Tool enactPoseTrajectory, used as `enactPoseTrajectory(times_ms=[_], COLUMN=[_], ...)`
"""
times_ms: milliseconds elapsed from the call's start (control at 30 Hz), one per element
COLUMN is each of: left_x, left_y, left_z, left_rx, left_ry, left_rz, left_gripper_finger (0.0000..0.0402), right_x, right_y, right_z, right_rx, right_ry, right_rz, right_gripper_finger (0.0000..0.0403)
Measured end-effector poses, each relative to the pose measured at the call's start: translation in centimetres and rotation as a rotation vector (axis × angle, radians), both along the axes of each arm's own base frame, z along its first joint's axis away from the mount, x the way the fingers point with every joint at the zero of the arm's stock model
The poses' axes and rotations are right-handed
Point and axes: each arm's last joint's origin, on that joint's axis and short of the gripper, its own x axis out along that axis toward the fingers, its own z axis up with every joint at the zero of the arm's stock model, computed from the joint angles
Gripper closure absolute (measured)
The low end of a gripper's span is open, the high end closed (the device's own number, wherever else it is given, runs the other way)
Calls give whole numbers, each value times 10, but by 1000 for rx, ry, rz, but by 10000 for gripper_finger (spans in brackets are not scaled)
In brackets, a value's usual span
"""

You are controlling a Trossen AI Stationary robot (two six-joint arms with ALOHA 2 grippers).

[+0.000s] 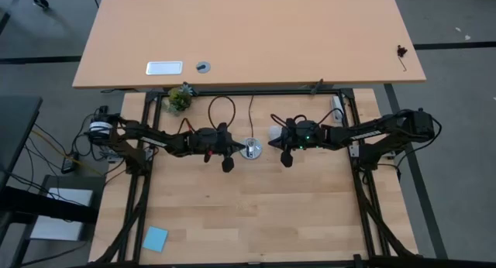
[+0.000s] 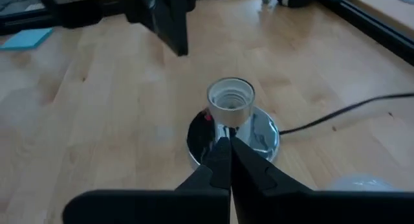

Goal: Screw lightbulb
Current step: Return to Home Position

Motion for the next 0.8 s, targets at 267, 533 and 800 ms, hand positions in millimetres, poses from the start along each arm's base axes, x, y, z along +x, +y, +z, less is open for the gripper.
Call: enactPoseTrajectory(times_ms=[267,533,800], left_x=[-3,-11,-24], left_y=[-1,-2,-4], left_z=[7,-1,-5], left_rx=[15,-6,-10], left_ry=[-27,-65,-87], left_rz=[-19,-20,-24], left_gripper_finger=[399,399,399], right_x=[-5,-14,-22], right_y=[9,16,23], right_z=[16,30,39], right_rx=[-45,-71,-109], right_ry=[-45,-69,-71], right_rz=[51,75,118], right_gripper_finger=[393,392,392])
